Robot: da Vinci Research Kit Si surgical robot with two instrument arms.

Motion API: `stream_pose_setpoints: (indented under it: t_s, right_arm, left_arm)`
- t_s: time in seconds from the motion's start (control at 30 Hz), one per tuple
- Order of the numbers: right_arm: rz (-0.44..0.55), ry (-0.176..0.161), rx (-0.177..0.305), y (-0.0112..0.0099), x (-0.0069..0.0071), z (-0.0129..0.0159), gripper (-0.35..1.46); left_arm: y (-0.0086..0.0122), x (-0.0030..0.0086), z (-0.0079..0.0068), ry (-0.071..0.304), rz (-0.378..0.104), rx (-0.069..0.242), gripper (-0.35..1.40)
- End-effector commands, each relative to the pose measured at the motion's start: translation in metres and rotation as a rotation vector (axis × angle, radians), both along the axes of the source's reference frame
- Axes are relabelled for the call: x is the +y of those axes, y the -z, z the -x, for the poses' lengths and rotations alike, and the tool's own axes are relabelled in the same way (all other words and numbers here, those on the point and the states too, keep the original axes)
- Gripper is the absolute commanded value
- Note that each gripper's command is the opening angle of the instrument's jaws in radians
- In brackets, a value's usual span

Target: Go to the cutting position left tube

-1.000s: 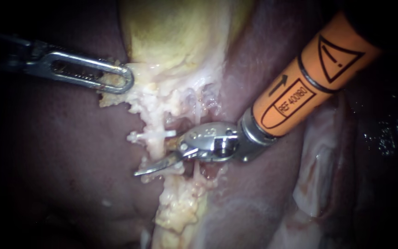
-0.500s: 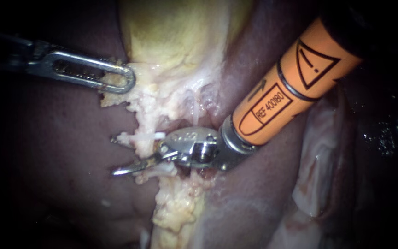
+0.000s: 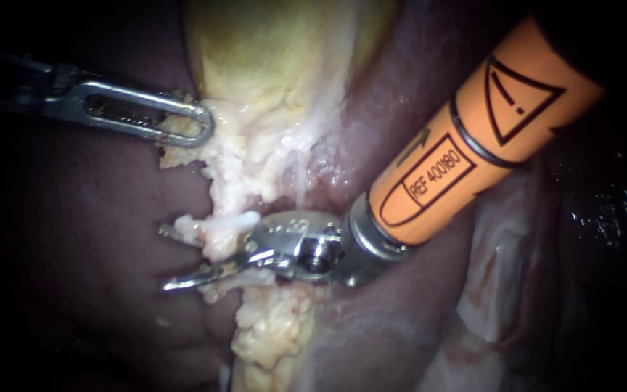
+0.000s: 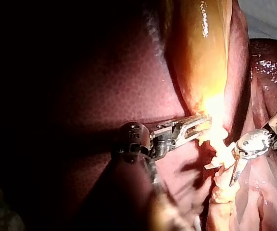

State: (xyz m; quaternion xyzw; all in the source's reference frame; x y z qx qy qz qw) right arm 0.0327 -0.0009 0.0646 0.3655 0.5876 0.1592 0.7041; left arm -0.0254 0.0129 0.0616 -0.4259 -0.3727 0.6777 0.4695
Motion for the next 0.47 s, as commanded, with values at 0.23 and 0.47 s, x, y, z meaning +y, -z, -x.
stream_pose_setpoints:
  t_s: [0.23, 0.47]
  right_arm:
    - [-0.005, 0.003, -0.001, -0.0001, 0.0000, 0.0000, 1.40]
    - [-0.009, 0.002, -0.004, -0.0005, 0.0000, 0.0001, 1.40]
  left_arm:
    - [-0.0001, 0.0000, 0.0001, 0.000, 0.001, 0.000, -0.35]
    - [-0.0002, 0.0000, 0.0002, 0.000, 0.001, 0.000, -0.35]
